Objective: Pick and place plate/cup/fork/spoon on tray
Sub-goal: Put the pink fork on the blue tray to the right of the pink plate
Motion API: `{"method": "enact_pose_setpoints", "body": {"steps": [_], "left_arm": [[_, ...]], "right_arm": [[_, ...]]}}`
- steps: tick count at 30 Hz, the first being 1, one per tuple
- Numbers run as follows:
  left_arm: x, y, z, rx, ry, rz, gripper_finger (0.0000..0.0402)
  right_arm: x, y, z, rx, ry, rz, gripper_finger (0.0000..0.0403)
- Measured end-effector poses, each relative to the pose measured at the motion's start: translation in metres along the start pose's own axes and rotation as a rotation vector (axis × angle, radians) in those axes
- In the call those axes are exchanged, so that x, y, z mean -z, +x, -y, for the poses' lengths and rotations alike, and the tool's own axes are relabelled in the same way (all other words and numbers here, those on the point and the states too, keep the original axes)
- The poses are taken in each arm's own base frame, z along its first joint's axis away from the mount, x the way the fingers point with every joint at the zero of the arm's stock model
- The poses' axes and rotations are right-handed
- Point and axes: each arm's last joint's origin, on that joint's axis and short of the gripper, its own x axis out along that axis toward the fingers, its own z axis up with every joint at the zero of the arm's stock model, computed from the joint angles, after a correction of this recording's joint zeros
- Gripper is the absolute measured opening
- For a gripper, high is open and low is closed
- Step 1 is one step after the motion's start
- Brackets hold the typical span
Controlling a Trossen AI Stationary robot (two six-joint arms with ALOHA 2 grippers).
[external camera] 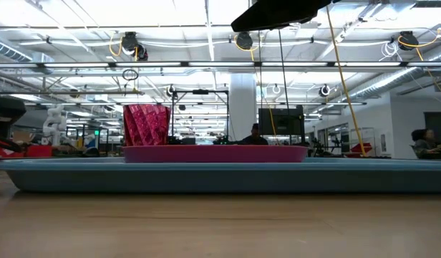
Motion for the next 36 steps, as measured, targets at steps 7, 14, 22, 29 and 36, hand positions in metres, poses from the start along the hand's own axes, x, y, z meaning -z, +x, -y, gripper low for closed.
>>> {"method": "enact_pose_setpoints", "body": {"steps": [7, 14, 22, 29, 36], "left_arm": [[-0.015, -0.006, 0.008, 0.057, 0.056, 0.041, 0.0029], [-0.022, -0.009, 0.010, 0.030, 0.065, 0.079, 0.0031], [-0.035, -0.015, 0.011, -0.035, 0.085, 0.146, 0.0031], [-0.052, -0.023, 0.012, -0.154, 0.155, 0.221, 0.0031], [-0.059, -0.024, -0.002, -0.252, 0.167, 0.216, 0.0031]], "right_arm": [[0.000, 0.000, 0.000, 0.000, 0.014, 0.000, 0.0031], [0.000, 0.000, 0.000, 0.001, 0.043, 0.000, 0.0031], [0.000, 0.013, -0.001, 0.189, 0.129, 0.035, 0.0031], [0.003, 0.044, -0.015, 0.226, 0.103, 0.159, 0.0053], [-0.022, 0.072, -0.034, 0.188, 0.079, 0.159, 0.0126]]}}
